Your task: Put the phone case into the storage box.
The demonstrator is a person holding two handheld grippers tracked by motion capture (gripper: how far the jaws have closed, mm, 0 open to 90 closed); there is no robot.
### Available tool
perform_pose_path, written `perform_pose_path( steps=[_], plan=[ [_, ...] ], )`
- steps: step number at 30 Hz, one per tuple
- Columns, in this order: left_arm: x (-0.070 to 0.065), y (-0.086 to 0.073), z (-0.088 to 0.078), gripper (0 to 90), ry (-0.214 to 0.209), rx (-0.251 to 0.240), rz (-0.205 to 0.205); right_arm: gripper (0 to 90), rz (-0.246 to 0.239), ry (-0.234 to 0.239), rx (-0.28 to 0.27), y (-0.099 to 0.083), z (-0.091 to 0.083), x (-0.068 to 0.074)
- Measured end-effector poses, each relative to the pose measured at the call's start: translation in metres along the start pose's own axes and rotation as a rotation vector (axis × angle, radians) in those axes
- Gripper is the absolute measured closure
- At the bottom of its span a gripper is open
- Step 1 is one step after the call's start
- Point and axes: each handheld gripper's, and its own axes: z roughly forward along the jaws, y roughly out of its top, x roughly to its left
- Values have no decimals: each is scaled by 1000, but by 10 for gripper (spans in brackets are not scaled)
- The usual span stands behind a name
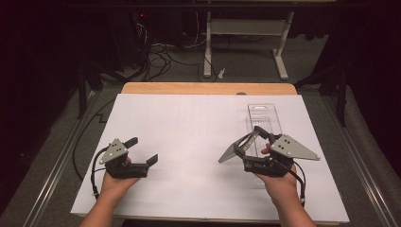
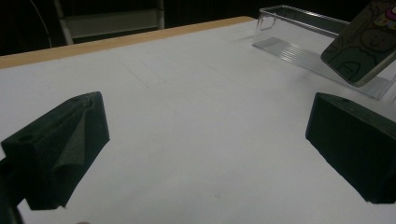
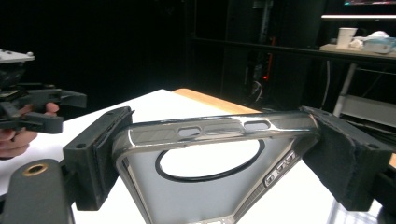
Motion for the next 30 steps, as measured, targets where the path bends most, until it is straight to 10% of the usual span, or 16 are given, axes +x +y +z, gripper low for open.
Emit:
perform_pose_path(
  steps=[30],
  plan=[
    [-3,0,3,6,-27,24,19,137,2,-152,-115,29,-38,-19]
  ],
)
